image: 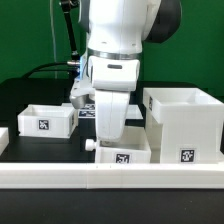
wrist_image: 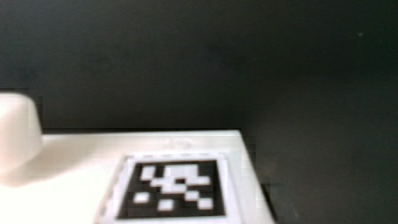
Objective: Assemble drawer
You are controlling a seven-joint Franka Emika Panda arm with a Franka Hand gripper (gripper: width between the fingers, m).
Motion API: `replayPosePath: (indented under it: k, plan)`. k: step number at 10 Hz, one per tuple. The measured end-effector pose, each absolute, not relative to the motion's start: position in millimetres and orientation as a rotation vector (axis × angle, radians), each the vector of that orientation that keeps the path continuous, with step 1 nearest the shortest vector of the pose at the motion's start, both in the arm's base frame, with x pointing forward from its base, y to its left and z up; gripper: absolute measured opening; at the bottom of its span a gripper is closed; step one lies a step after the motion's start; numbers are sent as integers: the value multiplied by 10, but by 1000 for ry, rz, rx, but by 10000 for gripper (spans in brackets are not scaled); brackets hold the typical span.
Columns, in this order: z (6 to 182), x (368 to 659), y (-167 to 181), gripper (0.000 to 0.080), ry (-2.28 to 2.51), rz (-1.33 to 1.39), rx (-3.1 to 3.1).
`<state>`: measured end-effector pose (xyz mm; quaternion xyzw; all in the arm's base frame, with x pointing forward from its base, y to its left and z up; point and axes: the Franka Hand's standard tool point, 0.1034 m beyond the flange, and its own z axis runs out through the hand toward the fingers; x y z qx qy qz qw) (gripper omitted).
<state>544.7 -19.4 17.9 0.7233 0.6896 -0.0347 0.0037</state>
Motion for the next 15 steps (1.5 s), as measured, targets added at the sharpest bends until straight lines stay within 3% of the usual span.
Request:
replayPosePath:
  k: [15]
  plan:
    - [143,5469,-142,42,2151,-131,2284]
